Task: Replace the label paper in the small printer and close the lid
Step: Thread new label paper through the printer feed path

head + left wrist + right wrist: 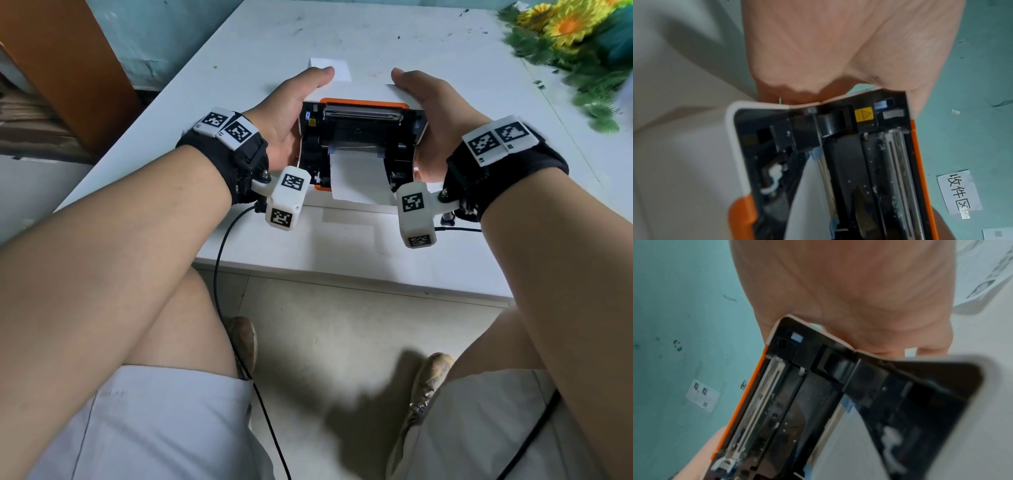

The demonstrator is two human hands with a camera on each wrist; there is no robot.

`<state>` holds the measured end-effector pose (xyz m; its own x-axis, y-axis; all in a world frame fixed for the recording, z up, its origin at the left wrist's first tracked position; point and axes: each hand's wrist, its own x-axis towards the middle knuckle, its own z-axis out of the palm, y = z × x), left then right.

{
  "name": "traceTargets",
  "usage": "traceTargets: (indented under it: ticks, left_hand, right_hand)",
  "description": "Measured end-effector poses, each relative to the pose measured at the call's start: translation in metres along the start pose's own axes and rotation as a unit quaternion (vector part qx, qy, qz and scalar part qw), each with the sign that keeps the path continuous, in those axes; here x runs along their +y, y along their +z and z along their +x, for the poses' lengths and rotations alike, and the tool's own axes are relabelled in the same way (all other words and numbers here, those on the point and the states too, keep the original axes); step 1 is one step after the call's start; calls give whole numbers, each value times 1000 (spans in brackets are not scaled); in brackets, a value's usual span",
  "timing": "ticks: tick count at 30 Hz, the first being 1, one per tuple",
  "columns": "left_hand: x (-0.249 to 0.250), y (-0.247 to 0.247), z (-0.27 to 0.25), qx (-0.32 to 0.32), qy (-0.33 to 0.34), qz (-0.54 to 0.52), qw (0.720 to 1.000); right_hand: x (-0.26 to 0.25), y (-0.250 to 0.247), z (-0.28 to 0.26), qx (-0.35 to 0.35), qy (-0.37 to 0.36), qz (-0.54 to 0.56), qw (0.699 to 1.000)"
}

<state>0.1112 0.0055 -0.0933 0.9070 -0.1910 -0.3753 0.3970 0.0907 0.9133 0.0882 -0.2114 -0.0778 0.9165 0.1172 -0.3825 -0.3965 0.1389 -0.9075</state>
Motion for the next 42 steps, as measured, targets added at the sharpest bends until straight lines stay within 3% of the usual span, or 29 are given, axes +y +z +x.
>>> traceTargets:
  ticks: [22, 30, 42]
  left_hand:
    - [0, -4, 3, -26, 1, 10, 1000]
    - [0, -3, 2, -24, 11, 3, 1000]
    - [0, -2, 0, -28, 27, -5, 999]
  right_hand:
    - [1, -6, 4, -21, 2, -32, 999]
    - [2, -1, 2, 41, -1, -56, 998]
    - [3, -3, 6, 37, -7, -40, 998]
